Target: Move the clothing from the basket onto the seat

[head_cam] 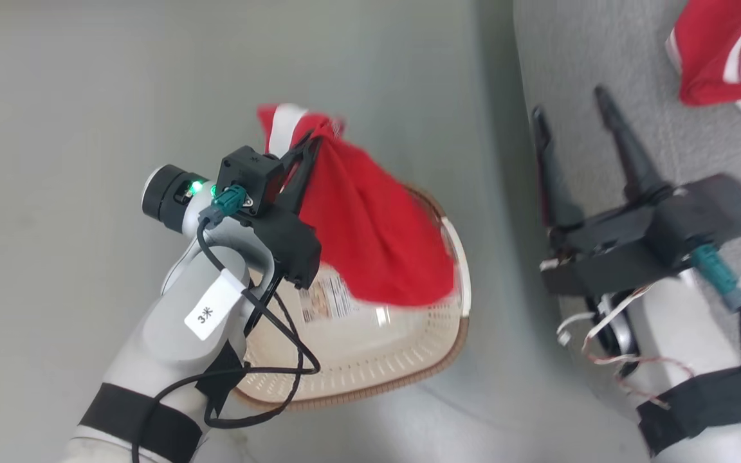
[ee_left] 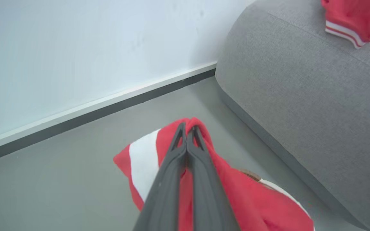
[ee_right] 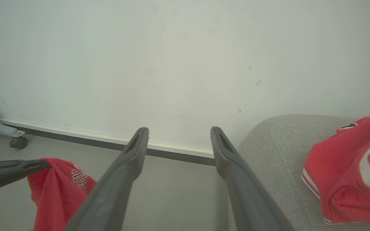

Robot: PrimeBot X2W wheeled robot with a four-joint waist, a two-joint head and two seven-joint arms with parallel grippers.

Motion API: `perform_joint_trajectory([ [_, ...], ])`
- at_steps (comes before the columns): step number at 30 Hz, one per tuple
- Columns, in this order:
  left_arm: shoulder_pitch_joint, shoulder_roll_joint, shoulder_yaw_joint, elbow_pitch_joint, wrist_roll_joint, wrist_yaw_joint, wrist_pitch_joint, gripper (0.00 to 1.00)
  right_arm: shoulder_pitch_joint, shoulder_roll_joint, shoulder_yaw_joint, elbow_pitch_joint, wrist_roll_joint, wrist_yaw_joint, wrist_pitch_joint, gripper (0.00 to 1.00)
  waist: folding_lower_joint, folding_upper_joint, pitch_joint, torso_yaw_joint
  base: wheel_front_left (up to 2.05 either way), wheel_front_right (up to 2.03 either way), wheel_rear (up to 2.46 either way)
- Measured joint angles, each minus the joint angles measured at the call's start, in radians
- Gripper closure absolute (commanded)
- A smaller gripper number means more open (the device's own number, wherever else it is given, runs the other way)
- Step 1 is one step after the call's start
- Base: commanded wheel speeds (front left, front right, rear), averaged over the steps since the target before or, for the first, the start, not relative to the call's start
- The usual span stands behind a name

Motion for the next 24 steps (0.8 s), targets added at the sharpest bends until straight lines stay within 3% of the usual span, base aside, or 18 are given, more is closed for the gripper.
perform_joint_trajectory([
  [13,0.006,-0.001,0.013,-0.043,-0.056,-0.002,0.000,1.00,0.052,0.026,0.051,0.100,0.010,0.032,0.000,0.00,0.0001,0.0000,-0.197,0.021,0.00,0.00,0.00],
  [24,0.008,-0.003,-0.038,-0.072,-0.125,-0.008,0.000,1.00,0.092,0.032,0.092,0.193,0.016,0.060,0.000,0.00,0.0001,0.0000,-0.363,0.022,0.00,0.00,0.00],
])
